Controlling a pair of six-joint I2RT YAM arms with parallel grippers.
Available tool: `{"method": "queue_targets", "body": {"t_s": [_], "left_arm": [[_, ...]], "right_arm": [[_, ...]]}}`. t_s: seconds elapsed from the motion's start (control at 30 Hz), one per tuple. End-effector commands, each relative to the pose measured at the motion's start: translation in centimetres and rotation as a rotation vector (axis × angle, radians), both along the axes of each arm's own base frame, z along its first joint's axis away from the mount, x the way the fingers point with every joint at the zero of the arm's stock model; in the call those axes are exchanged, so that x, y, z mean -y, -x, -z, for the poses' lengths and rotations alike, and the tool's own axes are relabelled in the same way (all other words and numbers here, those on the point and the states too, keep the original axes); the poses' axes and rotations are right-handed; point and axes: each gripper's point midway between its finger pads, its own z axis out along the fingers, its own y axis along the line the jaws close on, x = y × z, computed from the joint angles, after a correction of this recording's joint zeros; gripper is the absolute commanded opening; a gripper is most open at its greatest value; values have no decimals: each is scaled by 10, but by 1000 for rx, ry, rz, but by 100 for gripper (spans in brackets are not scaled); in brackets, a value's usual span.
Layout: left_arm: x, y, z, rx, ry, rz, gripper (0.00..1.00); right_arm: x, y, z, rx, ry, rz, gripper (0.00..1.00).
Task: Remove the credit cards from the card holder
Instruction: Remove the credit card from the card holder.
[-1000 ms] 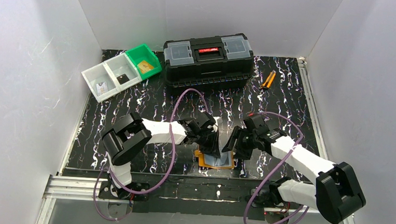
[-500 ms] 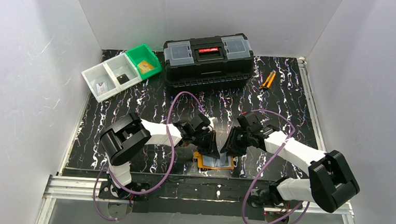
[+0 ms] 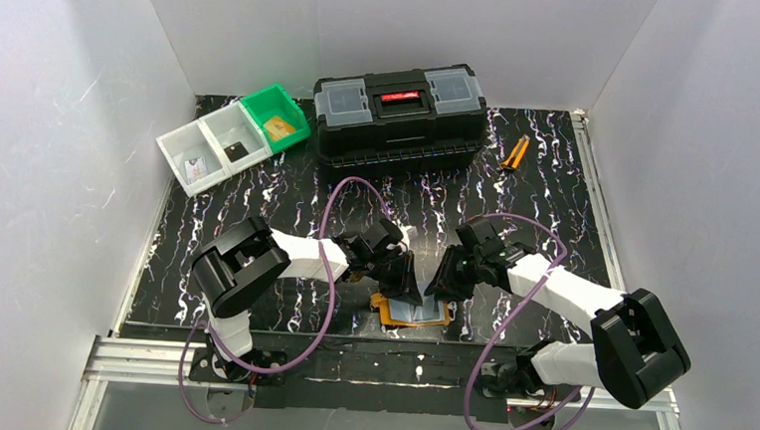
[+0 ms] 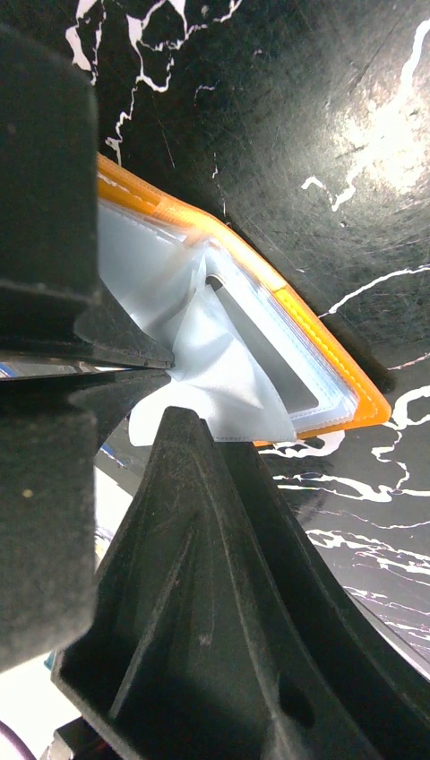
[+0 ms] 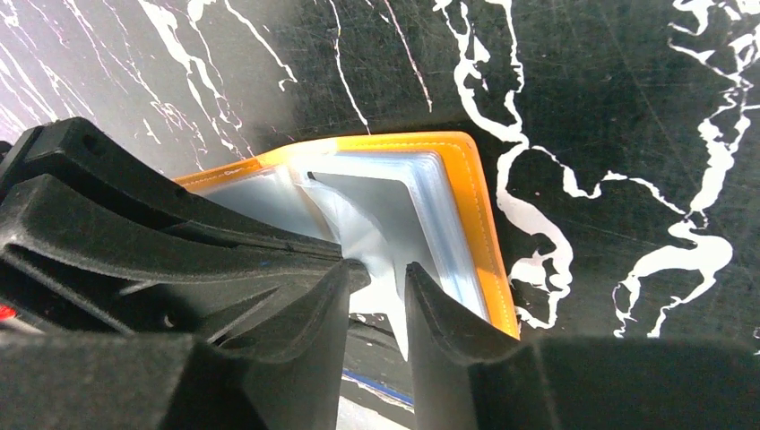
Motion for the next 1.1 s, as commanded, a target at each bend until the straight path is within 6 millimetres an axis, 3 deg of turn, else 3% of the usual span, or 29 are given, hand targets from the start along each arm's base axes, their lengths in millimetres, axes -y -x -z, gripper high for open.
{"method": "queue_targets", "body": {"t_s": [0.0, 0.4, 0.57, 0.67, 0.77, 0.83, 0.87, 0.97, 1.07], "left_arm": [[-6, 4, 1, -10, -16, 6, 0], [-8, 4, 2, -13, -19, 2, 0], [-6, 4, 0, -12, -15, 13, 0], [-6, 4, -6, -5, -17, 24, 0], [-8, 2, -16, 20, -22, 30, 12], [-13, 1, -25, 40, -34, 26, 31], [-16, -1, -30, 52, -39, 22, 36], [-32, -4, -40, 86, -88, -2, 42], [-55, -6, -41, 123, -187, -22, 39]], "right_arm": [[6, 2, -5, 34, 11, 1, 37], [5, 14, 5, -6, -12, -5, 33], [1, 14, 5, -6, -23, -16, 26], [1, 14, 7, -16, -19, -16, 14], [2, 12, 5, -6, -11, -7, 1], [6, 11, 3, 4, 3, 3, 1], [7, 11, 2, 11, 6, 3, 1], [8, 11, -3, 20, 11, 1, 1], [6, 10, -10, 30, 0, -7, 1]]}}
